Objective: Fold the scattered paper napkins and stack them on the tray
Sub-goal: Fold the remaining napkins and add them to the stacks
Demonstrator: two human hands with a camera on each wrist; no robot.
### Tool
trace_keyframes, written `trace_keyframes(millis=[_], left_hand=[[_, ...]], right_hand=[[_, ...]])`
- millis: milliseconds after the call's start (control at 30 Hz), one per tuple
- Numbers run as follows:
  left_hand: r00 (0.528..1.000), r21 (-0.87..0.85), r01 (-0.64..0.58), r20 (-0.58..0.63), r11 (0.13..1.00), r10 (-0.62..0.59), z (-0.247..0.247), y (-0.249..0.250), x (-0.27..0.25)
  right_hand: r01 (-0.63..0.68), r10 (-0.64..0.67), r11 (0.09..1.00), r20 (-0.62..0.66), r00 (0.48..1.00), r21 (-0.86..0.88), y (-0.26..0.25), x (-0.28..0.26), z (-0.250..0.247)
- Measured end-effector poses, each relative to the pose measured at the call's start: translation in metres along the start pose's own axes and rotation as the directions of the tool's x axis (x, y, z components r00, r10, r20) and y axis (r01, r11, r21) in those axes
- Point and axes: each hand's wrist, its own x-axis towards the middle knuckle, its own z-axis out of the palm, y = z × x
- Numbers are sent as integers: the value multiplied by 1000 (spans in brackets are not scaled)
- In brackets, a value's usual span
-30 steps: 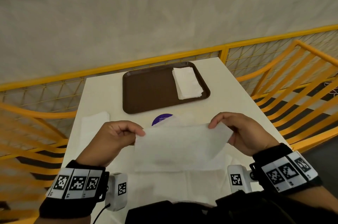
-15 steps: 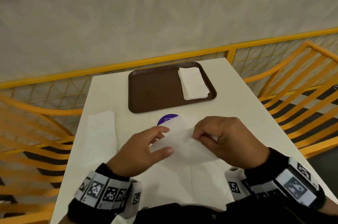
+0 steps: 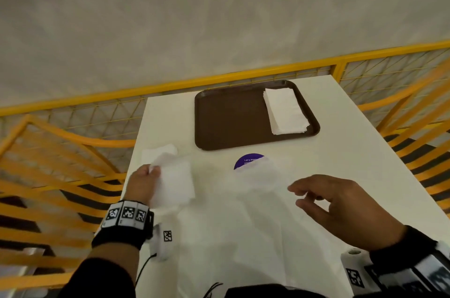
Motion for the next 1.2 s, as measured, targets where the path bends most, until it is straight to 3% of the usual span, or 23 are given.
trace_keyframes(millis=[133,367,467,533,600,667,700,800,867,900,967,1033,1100,1200], left_hand=[[984,277,181,-57,944,-171,-11,-18,41],[977,504,198,-35,841,-209,-1,-42,67],[974,436,225,-90,871,-207,3,-45,71],[966,396,254,-156,883,-208,3,-41,65],[961,489,262,-216,832,-176,1,-35,53],[969,554,206,-229,807,-90,6,-27,33],[976,558,158,-215,815,-41,11,-23,21],[986,523,-68,-92,850,136,31,-13,-24],[955,426,-297,152,855,256,44,-12,-54],[907,372,-394,307,840,290,51,-12,-68],[766,284,-531,564,799,308,63,-18,-88],[649,266,-630,697,730,306,78,-32,-98],[606,343,-680,761,648,233,86,-36,-109],[609,443,-676,786,589,109,86,-24,-125]], right_hand=[[-83,84,996,39,996,-20,14,-7,6],[-248,257,966,160,953,-74,38,-12,19],[-392,438,896,276,855,-209,52,-15,32],[-493,599,794,317,735,-356,62,-20,43],[-589,738,667,303,602,-456,71,-25,53],[-684,809,586,270,523,-434,78,-31,60],[-719,822,570,253,511,-397,80,-32,63],[-765,816,577,244,524,-286,87,-36,71],[-763,804,591,267,532,-261,89,-36,73],[-748,797,601,280,535,-281,90,-36,73],[-701,780,625,301,548,-344,90,-34,72],[-680,754,656,297,586,-326,91,-33,69],[-673,726,687,300,619,-274,91,-32,64],[-643,693,720,297,657,-261,89,-31,49]])
